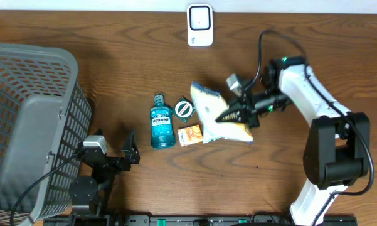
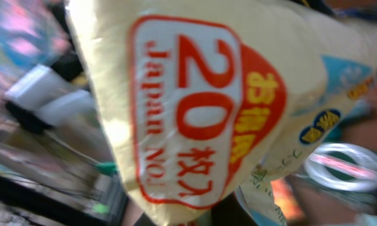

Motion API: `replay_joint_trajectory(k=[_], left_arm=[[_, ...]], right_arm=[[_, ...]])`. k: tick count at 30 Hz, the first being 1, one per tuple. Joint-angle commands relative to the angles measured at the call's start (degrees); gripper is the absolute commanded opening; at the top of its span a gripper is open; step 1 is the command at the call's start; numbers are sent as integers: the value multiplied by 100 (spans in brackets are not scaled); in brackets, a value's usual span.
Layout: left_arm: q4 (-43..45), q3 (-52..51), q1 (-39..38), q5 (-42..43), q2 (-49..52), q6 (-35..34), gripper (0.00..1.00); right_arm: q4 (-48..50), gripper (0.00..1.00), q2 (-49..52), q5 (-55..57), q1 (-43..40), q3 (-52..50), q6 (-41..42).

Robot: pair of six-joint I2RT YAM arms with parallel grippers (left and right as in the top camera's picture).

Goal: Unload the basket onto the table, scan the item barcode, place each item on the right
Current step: 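Carry the snack bag up to the scanner with the right gripper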

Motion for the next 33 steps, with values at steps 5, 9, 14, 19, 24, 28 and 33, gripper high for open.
replay_joint_trajectory(k=[5,9,14,19,24,28,33], left_arm=[[-107,17,31,72,-26,52,98],[-503,20,31,72,-26,52,98],[-1012,22,31,72,-11,52,98],[-1019,20,31,72,0,52,98],[-1019,20,31,72,0,52,98],[-1019,20,31,72,0,52,98],[-1019,20,31,72,0,52,98]], right_arm=[[2822,1,-155,4666,297,925,6207],[3075,1,-151,5873,752,922,6380],[3781,1,-66,7796,1281,922,7034],[4599,1,210,9364,1572,925,7455],[5410,1,557,9645,1550,1110,7230],[5453,1,1010,9645,1550,1838,7079],[5241,1,1836,9687,1550,3209,6754]])
